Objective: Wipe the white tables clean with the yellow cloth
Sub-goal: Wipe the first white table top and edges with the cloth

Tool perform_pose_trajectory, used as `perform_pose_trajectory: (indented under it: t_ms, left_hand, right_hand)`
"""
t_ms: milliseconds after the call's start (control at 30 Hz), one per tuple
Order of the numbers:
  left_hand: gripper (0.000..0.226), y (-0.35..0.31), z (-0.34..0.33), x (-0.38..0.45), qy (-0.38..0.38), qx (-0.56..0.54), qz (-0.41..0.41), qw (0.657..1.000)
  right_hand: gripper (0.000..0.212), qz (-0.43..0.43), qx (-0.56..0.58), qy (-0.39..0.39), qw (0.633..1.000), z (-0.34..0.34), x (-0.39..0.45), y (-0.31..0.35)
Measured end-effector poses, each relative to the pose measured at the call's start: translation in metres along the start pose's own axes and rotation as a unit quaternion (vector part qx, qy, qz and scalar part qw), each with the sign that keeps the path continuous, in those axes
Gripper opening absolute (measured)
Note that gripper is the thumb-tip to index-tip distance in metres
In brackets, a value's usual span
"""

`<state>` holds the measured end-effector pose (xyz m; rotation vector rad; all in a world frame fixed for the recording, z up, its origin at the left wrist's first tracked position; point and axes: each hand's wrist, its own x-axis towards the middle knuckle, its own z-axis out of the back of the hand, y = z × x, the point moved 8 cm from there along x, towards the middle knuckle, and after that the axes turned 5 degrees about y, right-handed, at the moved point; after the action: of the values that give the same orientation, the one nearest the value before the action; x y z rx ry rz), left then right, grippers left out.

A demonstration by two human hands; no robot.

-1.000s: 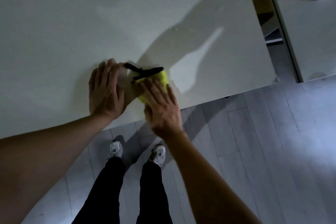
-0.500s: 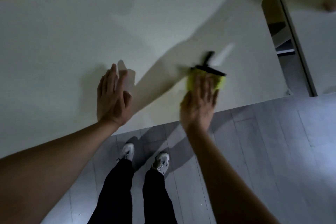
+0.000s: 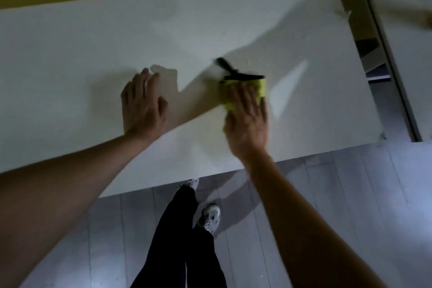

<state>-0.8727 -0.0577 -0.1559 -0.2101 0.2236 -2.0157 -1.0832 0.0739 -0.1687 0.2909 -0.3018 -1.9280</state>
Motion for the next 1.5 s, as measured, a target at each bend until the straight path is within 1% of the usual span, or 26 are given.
perform_pose_trajectory:
  t_ms: [67,133,200,267,300,333,400,467,500,567,633,700,767,833,867,933,1000,1033,1067,1133,1233,1267,1333,1400,1433,1500]
  left_hand:
    - [0.064,0.009,-0.004,0.027,0.015,0.012,0.014,1.0]
    - [0.065,0.021,-0.006,0.044,0.006,0.011,0.051,0.999]
    - [0.064,0.027,-0.008,0.048,-0.002,-0.002,0.071,0.997]
    - [0.064,0.028,-0.01,0.049,-0.007,-0.006,0.074,0.997]
    - [0.064,0.029,-0.011,0.049,-0.007,-0.008,0.074,0.997]
    - [0.064,0.029,-0.012,0.048,-0.006,-0.011,0.072,0.997]
    - [0.065,0.029,-0.011,0.049,-0.005,-0.016,0.067,0.998]
    - [0.06,0.03,-0.009,0.05,-0.008,-0.016,0.062,0.998]
    - [0.054,0.031,-0.009,0.05,-0.007,-0.016,0.063,0.998]
    - [0.049,0.034,-0.009,0.049,-0.009,-0.014,0.067,0.998]
    - [0.056,0.032,-0.01,0.049,-0.003,-0.016,0.058,0.998]
    - [0.067,0.032,-0.009,0.048,0.01,-0.009,0.059,0.998]
    - [0.069,0.031,-0.009,0.048,0.014,-0.001,0.061,0.998]
    - [0.068,0.03,-0.008,0.049,0.009,-0.004,0.067,0.998]
    - [0.069,0.03,-0.008,0.049,0.004,-0.006,0.071,0.997]
    - [0.07,0.029,-0.008,0.049,-0.004,-0.008,0.074,0.997]
    - [0.07,0.029,-0.008,0.048,-0.004,-0.01,0.075,0.997]
    - [0.07,0.029,-0.008,0.048,-0.002,-0.008,0.075,0.997]
    - [0.069,0.028,-0.008,0.048,0.001,-0.005,0.074,0.997]
    - [0.066,0.028,-0.008,0.049,0.007,-0.006,0.072,0.997]
    - [0.065,0.027,-0.008,0.05,0.023,0.012,0.067,0.997]
    - [0.065,0.027,-0.008,0.05,0.024,0.02,0.068,0.997]
    - [0.068,0.028,-0.009,0.051,0.029,0.031,0.067,0.997]
    - [0.072,0.028,-0.009,0.051,0.031,0.031,0.07,0.997]
    - [0.074,0.028,-0.009,0.051,0.031,0.03,0.074,0.996]
    - [0.077,0.028,-0.009,0.051,0.034,0.028,0.084,0.995]
  right_hand:
    - [0.063,-0.081,-0.002,-0.02,0.997,0.018,0.002,-0.053]
    - [0.061,-0.139,0.017,-0.044,0.989,0.029,0.004,-0.08]
    - [0.059,-0.193,0.012,-0.074,0.978,0.031,0.003,-0.083]
    - [0.059,-0.227,0.001,-0.088,0.97,0.024,0.008,-0.065]
    - [0.06,-0.218,-0.003,-0.083,0.972,0.017,0.013,-0.046]
    - [0.062,-0.186,-0.008,-0.072,0.98,0.009,0.02,-0.02]
    - [0.063,-0.072,-0.011,-0.043,0.996,-0.012,0.036,0.047]
    - [0.061,0.043,0.006,-0.017,0.999,-0.03,0.045,0.11]
    - [0.06,0.081,0.019,-0.005,0.996,-0.035,0.049,0.129]
    - [0.059,0.124,0.021,0.019,0.992,-0.039,0.055,0.138]
    - [0.059,0.146,-0.015,0.036,0.989,-0.035,0.061,0.12]
    - [0.064,0.107,-0.039,0.024,0.993,-0.021,0.069,0.077]
    - [0.064,-0.002,-0.028,-0.023,0.999,0.005,0.079,0.012]
    - [0.061,-0.111,-0.004,-0.071,0.991,0.029,0.084,-0.043]
    - [0.06,-0.151,0.002,-0.085,0.985,0.035,0.087,-0.059]
    - [0.06,-0.208,0.003,-0.099,0.973,0.035,0.093,-0.065]
    - [0.061,-0.229,0.0,-0.106,0.968,0.028,0.1,-0.049]
    - [0.062,-0.209,-0.002,-0.101,0.973,0.022,0.107,-0.031]
    - [0.063,-0.168,-0.004,-0.089,0.982,0.014,0.114,-0.007]
    - [0.063,-0.048,0.003,-0.059,0.997,-0.004,0.128,0.056]
    - [0.058,0.104,0.017,-0.015,0.994,-0.024,0.139,0.135]
    - [0.058,0.136,0.013,0.002,0.991,-0.028,0.144,0.145]
    - [0.06,0.186,-0.008,0.031,0.982,-0.029,0.152,0.142]
    - [0.06,0.197,-0.002,0.029,0.98,-0.019,0.159,0.114]
    - [0.057,0.173,0.012,0.005,0.985,-0.009,0.167,0.091]
    - [0.052,0.062,0.009,-0.052,0.997,0.013,0.189,0.034]
